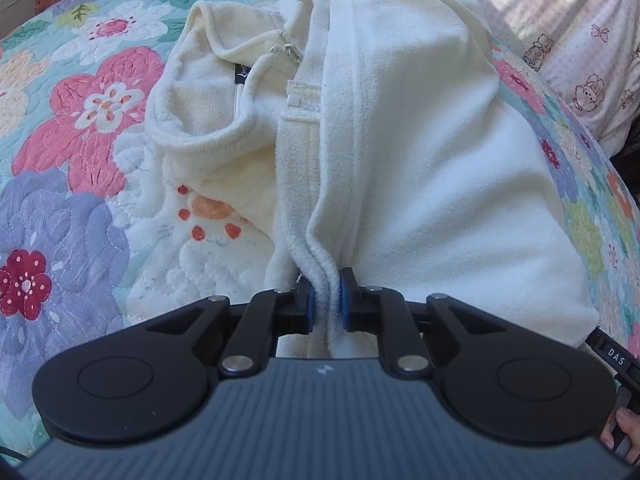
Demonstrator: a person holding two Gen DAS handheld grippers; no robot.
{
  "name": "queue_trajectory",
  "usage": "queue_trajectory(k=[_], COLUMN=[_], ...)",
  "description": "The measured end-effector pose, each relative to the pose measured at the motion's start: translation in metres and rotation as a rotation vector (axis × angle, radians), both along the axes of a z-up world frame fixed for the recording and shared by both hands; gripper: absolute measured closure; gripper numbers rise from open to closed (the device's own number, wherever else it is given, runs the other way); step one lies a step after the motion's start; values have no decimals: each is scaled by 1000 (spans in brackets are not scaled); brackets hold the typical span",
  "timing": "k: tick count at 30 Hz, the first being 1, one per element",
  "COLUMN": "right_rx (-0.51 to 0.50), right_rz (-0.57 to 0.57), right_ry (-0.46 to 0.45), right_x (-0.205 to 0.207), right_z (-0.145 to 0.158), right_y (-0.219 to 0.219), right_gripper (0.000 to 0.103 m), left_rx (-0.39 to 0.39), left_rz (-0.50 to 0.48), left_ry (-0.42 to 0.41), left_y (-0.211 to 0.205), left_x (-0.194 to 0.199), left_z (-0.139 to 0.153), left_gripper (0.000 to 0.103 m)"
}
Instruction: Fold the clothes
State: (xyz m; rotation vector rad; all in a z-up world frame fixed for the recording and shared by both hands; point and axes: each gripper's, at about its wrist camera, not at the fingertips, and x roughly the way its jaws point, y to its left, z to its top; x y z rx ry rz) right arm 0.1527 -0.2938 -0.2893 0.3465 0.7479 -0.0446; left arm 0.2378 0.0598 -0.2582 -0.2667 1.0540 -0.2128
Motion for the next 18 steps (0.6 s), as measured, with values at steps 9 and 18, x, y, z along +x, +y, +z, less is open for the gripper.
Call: queue_trajectory(k=[9,18], right_rx=[-41,-89], right_rz=[-26,-40], right_ry=[12,131], right_x=[-3,-11], right_z=[5,30], right_y=[8,8], right_gripper=[83,50], left_rx=[-17,-29], left_rz=[93,149], left_ry=[-92,-292], left_y=[22,71], left_x=[-14,0], left_z=[32,77], left_gripper=[87,86])
